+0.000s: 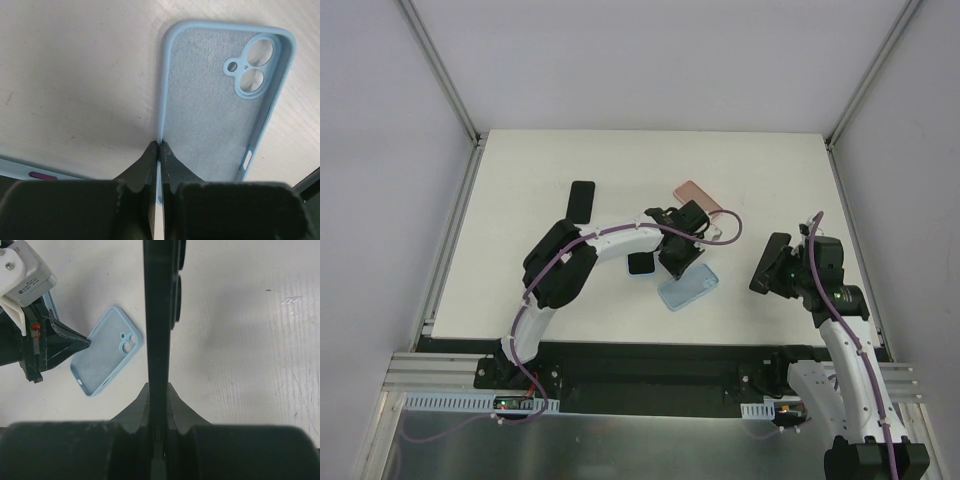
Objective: Put the phone into the phone case
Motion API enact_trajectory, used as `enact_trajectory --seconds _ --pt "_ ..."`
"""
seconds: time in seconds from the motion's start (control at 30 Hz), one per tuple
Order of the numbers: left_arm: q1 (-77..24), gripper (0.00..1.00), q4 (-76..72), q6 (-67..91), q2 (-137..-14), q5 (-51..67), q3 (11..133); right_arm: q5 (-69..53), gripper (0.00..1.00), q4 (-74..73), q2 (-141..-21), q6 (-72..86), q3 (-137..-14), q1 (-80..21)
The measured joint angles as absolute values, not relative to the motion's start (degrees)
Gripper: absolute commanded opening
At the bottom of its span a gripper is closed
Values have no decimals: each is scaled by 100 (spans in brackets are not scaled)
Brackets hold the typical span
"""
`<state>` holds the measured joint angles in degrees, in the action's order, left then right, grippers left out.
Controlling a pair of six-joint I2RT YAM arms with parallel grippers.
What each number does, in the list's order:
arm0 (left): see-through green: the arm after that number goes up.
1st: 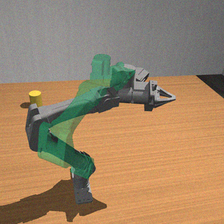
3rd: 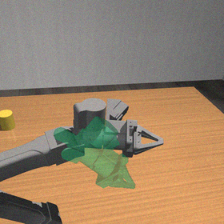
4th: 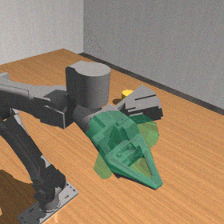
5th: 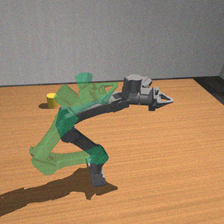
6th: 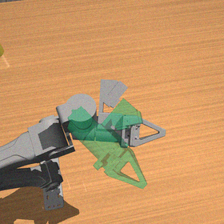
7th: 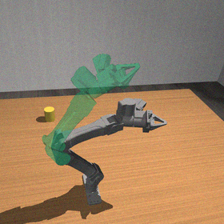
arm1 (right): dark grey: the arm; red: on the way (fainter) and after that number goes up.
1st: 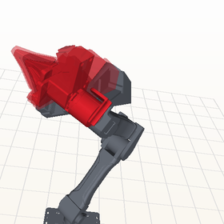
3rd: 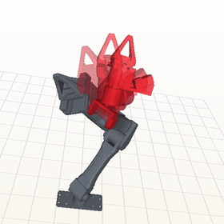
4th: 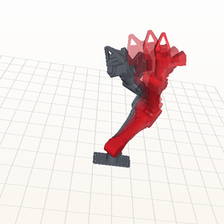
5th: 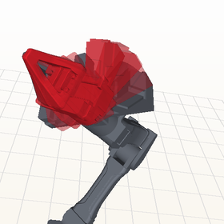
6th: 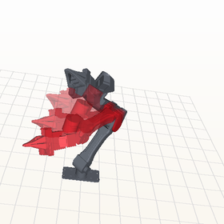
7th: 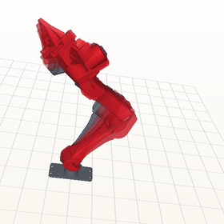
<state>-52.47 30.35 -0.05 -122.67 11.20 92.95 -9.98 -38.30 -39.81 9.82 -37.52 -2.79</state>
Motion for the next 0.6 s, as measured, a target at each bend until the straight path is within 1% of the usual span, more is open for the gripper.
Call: enact_trajectory --seconds 0.13,0.53,0.6 --pt "-5203 0 3046 565 -12254 1151 9268 -1033 1 -3835 -3964 954 -3752 -274" --pt "-4869 0 2950 3299 -12073 1186 8855 -1258 2 -3837 -3992 825 -3752 -272" --pt "-4871 7 2869 3701 -12027 1192 8739 -1332 3 -3824 -3992 805 -3739 -270"
